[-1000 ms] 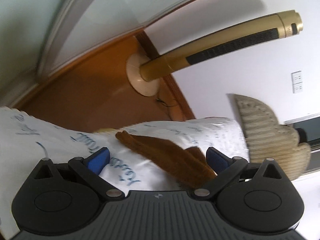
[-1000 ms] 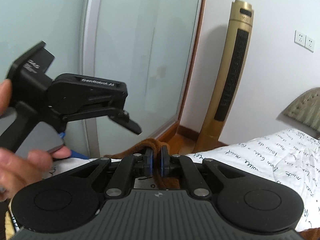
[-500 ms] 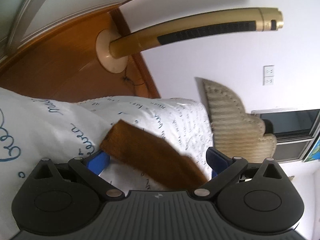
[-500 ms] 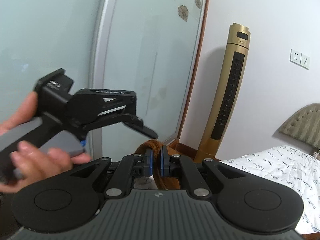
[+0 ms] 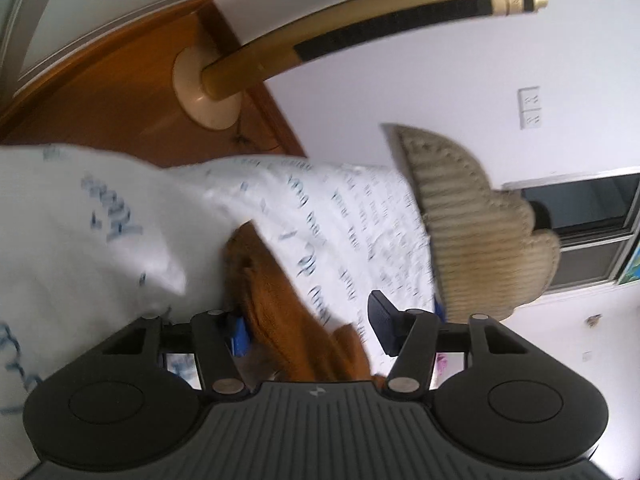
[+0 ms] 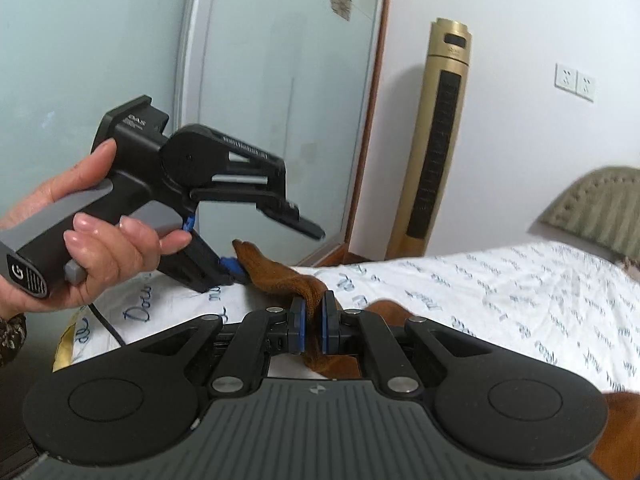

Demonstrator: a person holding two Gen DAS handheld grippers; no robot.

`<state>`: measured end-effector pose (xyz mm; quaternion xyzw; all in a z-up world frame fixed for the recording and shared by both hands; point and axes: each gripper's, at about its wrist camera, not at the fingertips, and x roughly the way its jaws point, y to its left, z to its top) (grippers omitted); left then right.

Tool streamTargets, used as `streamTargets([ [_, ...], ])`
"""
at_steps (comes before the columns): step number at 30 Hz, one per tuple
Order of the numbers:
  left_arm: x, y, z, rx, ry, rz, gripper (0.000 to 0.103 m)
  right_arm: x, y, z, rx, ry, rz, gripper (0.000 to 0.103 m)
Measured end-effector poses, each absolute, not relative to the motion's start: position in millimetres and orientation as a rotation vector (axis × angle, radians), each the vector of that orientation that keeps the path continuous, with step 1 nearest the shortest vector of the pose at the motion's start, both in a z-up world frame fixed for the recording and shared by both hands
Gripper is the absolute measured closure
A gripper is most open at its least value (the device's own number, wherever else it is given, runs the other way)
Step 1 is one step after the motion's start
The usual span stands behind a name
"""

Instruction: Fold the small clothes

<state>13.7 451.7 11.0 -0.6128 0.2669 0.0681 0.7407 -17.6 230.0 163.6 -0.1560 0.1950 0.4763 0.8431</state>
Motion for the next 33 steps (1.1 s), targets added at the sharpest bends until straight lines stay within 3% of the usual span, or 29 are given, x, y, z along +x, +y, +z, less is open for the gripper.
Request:
streamTargets([
  [6, 13.3, 429.5, 21.7, -1.232, 0.572, 0.227, 0.047, -13.6, 219.3, 161.0, -0.296, 0.434, 0.988, 0.095],
  [10, 22.5, 412.8, 27.6, -1.178, 0.603, 0.236, 0.072, -10.8, 207.8, 160.2, -0.241, 0.454, 0.974, 0.095],
  [13, 32.2, 397.0, 29.2, -1.152, 0.637, 0.227, 0.085, -11.5, 196.9, 161.0, -0.207, 0.451, 0.959, 0.095],
  [17, 43.9, 369.8, 42.2, -1.087, 0.634, 0.203, 0.094, -9.5, 178.2, 162.9, -0.160, 0.450, 0.931, 0.095],
  [25, 86.1, 293.4, 91.4, -0.945, 0.611, 0.077, 0.096, -4.7, 117.8, 170.7, -0.057, 0.412, 0.832, 0.095],
  [33, 132.4, 184.5, 104.7, -0.831, 0.674, -0.097, 0.096, 2.3, 35.7, 165.9, 0.038, 0.395, 0.667, 0.095],
])
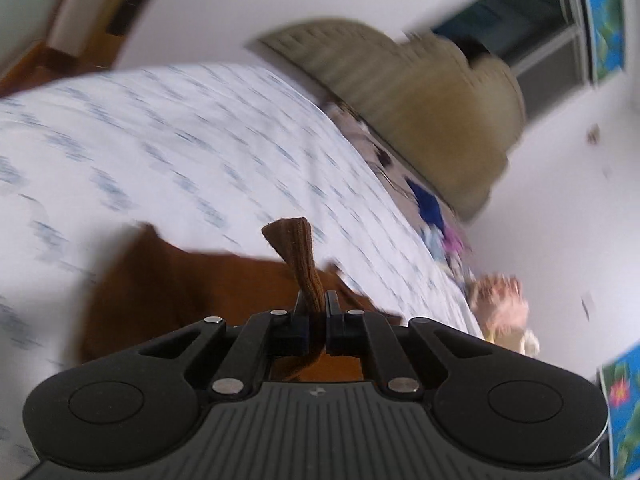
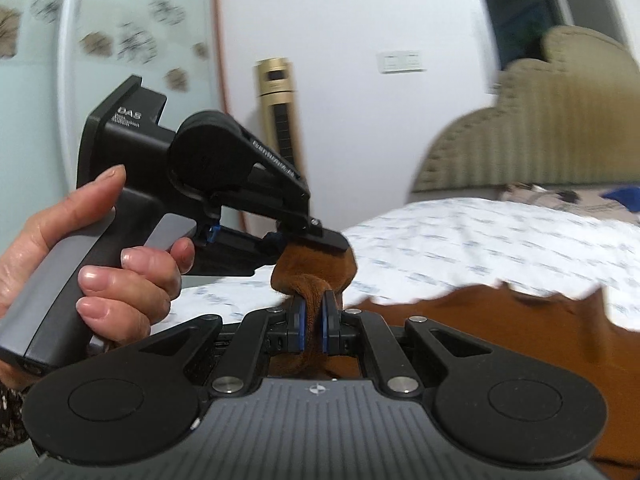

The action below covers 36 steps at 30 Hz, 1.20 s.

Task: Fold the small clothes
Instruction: 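Carry the held sleeve with the left tool across the sweater body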

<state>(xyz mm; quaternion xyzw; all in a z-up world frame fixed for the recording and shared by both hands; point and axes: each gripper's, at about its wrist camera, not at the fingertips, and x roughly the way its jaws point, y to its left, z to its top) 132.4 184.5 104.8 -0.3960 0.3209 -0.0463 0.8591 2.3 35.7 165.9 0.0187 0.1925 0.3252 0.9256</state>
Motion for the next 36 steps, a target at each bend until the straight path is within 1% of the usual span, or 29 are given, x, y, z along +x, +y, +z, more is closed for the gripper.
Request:
streamTargets([
  [6, 161.1, 98.1, 104.0, -0.750, 0.743, -0.233, 0.096, 2.2, -26.2, 148.1, 0.185, 0.426, 0.536, 0.095],
  [13, 192.6, -1.1, 116.1, -0.602, 0.784, -0.380, 0.096, 7.4, -109.3, 119.3, 0.495, 0.436, 0.375, 0.094],
  [18, 202.8, -61.2, 108.2, -0.501, 0.833, -0.441, 0.096, 16.2, -160.7, 85.9, 0.723, 0.478, 0.294, 0.091],
  [22, 208.7, -89.1, 91.2, -0.479, 0.890, -0.467, 0.096, 19.9, -184.4, 60.1, 0.847, 0.526, 0.258, 0.090],
  [23, 208.0, -91.8, 86.4, -0.474, 0.901, -0.471, 0.096, 19.3, -187.5, 53.8, 0.880, 0.539, 0.257, 0.086],
  [24, 208.3, -94.7, 83.6, -0.471, 0.912, -0.473, 0.096, 18.5, -190.4, 48.9, 0.908, 0.550, 0.248, 0.085],
  [28, 202.2, -93.8, 76.4, -0.468, 0.927, -0.503, 0.096, 20.0, -193.4, 41.0, 0.920, 0.601, 0.211, 0.085],
  [30, 197.9, -96.7, 78.0, -0.441, 0.949, -0.538, 0.096, 16.5, -200.3, 37.4, 0.931, 0.640, 0.181, 0.077],
  [32, 189.9, -99.3, 82.7, -0.399, 0.937, -0.562, 0.096, 14.6, -208.8, 36.1, 0.931, 0.666, 0.159, 0.073],
  [36, 174.1, -121.9, 104.2, -0.229, 0.857, -0.556, 0.095, -4.7, -222.2, 38.0, 0.919, 0.668, 0.129, 0.073],
])
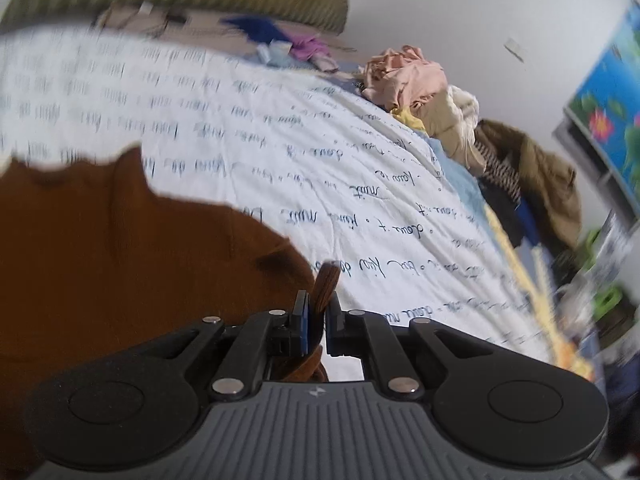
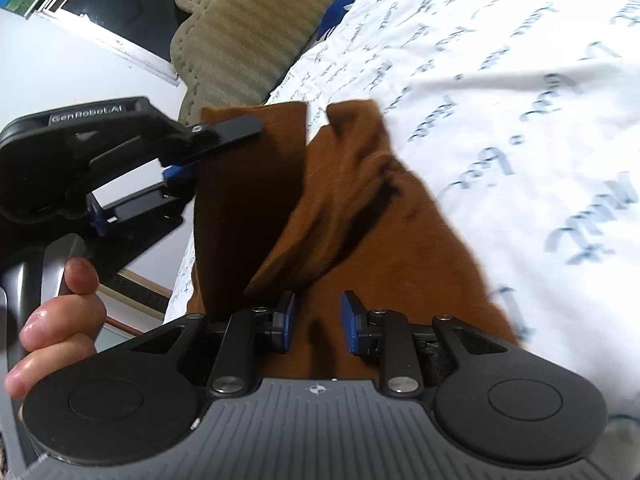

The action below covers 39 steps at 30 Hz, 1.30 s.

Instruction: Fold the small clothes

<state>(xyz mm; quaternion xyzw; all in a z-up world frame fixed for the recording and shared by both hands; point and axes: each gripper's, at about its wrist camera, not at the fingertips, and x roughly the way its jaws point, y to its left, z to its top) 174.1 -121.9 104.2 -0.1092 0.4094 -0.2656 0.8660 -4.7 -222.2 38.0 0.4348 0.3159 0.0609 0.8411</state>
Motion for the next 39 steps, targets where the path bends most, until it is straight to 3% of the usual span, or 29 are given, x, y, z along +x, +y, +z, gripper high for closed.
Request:
streamTargets([
  [7, 168.7, -172.4, 126.5, -0.119, 0.828, -0.606, 0.092, -17.4, -242.8, 44.3, 0.898, 0.634, 0.058, 0.072],
  [11, 166.3, -157.2, 137.1, -0.148, 0.799, -0.610, 0.092, -22.2, -249.4, 48.2, 0.888, 0.617, 0.048, 0.072],
  [19, 155.7, 11.1, 133.8, -0.261, 0.787, -0.364, 0.092, -2.5, -260.3, 71.1, 0.716, 0.591, 0.067, 0.070],
  [26, 137.0, 141.2, 94.0, -0.342, 0.835, -0.138, 0.091, 42.6, -238.9, 71.4, 0.476, 0.671, 0.122, 0.065],
  [28, 135.6, 152.9, 77.0, -0.354, 0.861, -0.108, 0.092, 41.6, -230.9, 75.8, 0.405, 0.670, 0.120, 0.071],
  [29, 135.8, 154.1, 69.8, -0.357, 0.870, -0.107, 0.091, 38.7, -227.8, 79.8, 0.369, 0.672, 0.113, 0.083],
  [30, 136.6, 154.9, 63.0, -0.362, 0.879, -0.112, 0.091, 37.1, -225.8, 82.4, 0.345, 0.677, 0.110, 0.088],
  [39, 149.5, 153.2, 34.4, -0.393, 0.883, -0.049, 0.091, 49.7, -222.3, 113.4, 0.339, 0.636, 0.172, 0.095],
])
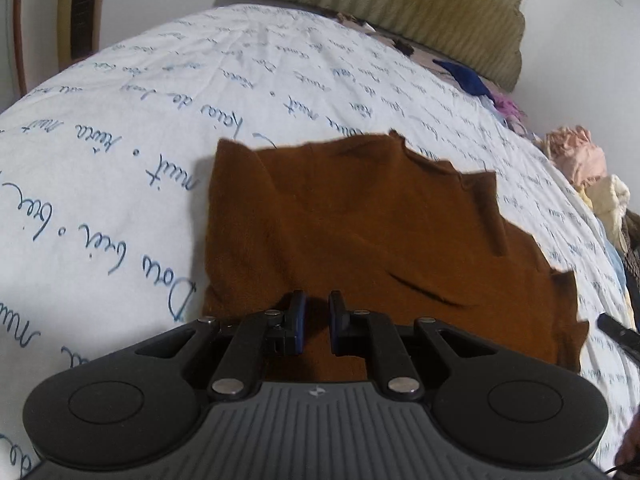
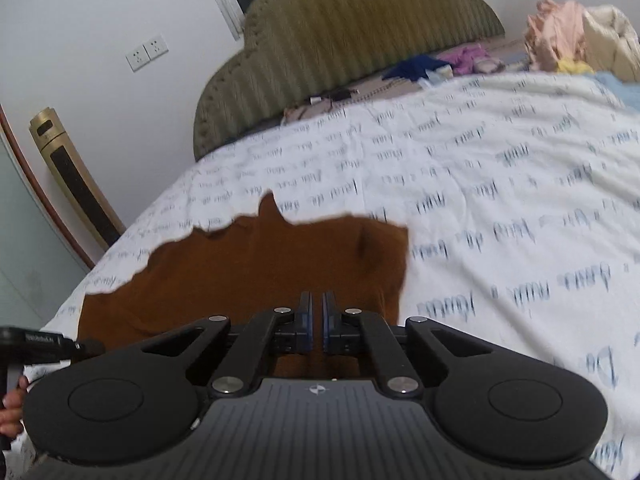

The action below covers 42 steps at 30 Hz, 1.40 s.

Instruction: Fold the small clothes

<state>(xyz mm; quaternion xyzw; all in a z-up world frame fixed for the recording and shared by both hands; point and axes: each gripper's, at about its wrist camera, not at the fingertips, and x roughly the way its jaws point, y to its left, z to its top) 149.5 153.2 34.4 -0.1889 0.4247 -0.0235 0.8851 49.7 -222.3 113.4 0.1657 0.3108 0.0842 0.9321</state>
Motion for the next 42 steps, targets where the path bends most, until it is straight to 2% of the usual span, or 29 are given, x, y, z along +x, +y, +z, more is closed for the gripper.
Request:
streamTargets([
  [5, 156.9, 153.2, 31.9, -0.398, 0.866, 0.000, 0.091, 74.9, -221.8, 131.5, 0.278, 0.651, 0.164, 0.095],
  [7, 158.6, 152.1, 28.8, -0.387, 0.866, 0.012, 0.092, 80.6, -232.4, 127.1, 0.295, 0.682, 0.166, 0.089],
  [9, 158.7, 153.3, 26.8, -0.388, 0.856, 0.013, 0.091, 81.2, -244.9, 116.7, 0.319, 0.717, 0.163, 0.077],
  [11, 160.2, 154.7, 26.0, -0.390, 0.855, 0.015, 0.092, 78.4, -255.3, 103.3, 0.368, 0.744, 0.192, 0.072],
  [16, 166.2, 157.9, 27.7, -0.394, 0.848, 0.036, 0.091, 72.9, -264.6, 82.1, 0.490, 0.782, 0.250, 0.069],
  [18, 167.7, 157.3, 28.1, -0.385, 0.846, 0.042, 0.092, 70.7, -260.3, 78.5, 0.481, 0.795, 0.261, 0.070],
  [19, 167.8, 157.2, 27.9, -0.384, 0.846, 0.042, 0.092, 69.3, -258.0, 77.8, 0.473, 0.803, 0.266, 0.082],
  [20, 167.4, 156.9, 28.0, -0.383, 0.845, 0.042, 0.092, 68.4, -256.4, 77.6, 0.470, 0.817, 0.263, 0.089],
  [23, 166.7, 157.4, 28.8, -0.393, 0.847, 0.047, 0.092, 65.3, -250.1, 83.9, 0.444, 0.816, 0.244, 0.091],
  [28, 165.9, 161.6, 36.8, -0.417, 0.800, 0.107, 0.091, 69.7, -241.0, 119.5, 0.412, 0.695, 0.258, 0.093],
  [33, 167.5, 166.5, 39.4, -0.467, 0.757, 0.157, 0.091, 99.2, -225.4, 143.3, 0.237, 0.604, 0.203, 0.094],
  [39, 168.0, 160.1, 30.4, -0.408, 0.759, 0.169, 0.091, 121.0, -220.9, 96.5, 0.029, 0.740, 0.045, 0.095],
  [42, 164.7, 163.8, 29.8, -0.421, 0.763, 0.158, 0.091, 120.7, -233.2, 72.7, 0.109, 0.827, 0.029, 0.094],
])
